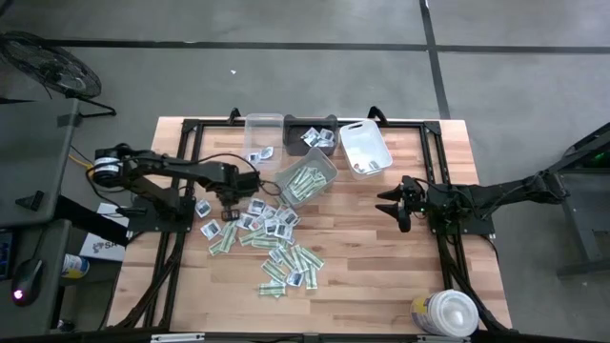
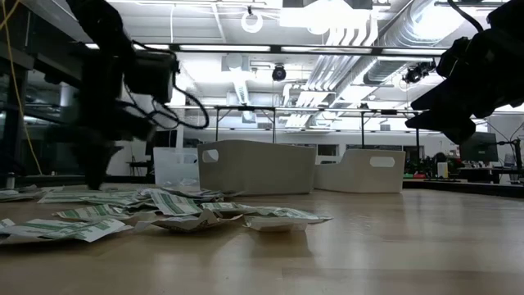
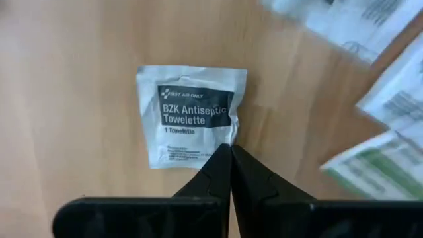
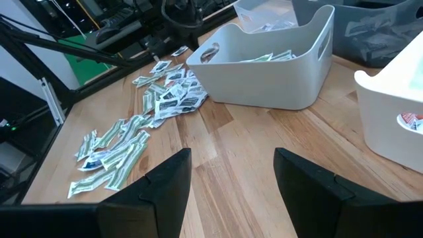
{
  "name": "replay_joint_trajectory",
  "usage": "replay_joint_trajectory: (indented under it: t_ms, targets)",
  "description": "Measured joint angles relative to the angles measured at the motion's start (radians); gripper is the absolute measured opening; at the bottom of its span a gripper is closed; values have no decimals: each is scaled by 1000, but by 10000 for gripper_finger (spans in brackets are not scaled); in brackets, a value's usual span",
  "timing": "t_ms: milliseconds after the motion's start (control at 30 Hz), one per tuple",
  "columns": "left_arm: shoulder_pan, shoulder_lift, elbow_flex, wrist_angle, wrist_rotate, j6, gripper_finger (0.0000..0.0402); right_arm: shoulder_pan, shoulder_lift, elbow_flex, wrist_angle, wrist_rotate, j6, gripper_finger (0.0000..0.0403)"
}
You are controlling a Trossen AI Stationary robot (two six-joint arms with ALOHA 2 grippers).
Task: Pick & Place First Aid Supplies
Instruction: Put the towelette pack into the black bin
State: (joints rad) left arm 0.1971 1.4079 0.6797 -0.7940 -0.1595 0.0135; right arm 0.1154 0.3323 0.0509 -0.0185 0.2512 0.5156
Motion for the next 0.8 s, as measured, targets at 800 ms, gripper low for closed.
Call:
replay_joint_trajectory:
  t_ms: [800]
  targets:
    - [-1, -58, 396, -97, -120, 112, 0, 0, 0, 0, 0, 0, 0, 208]
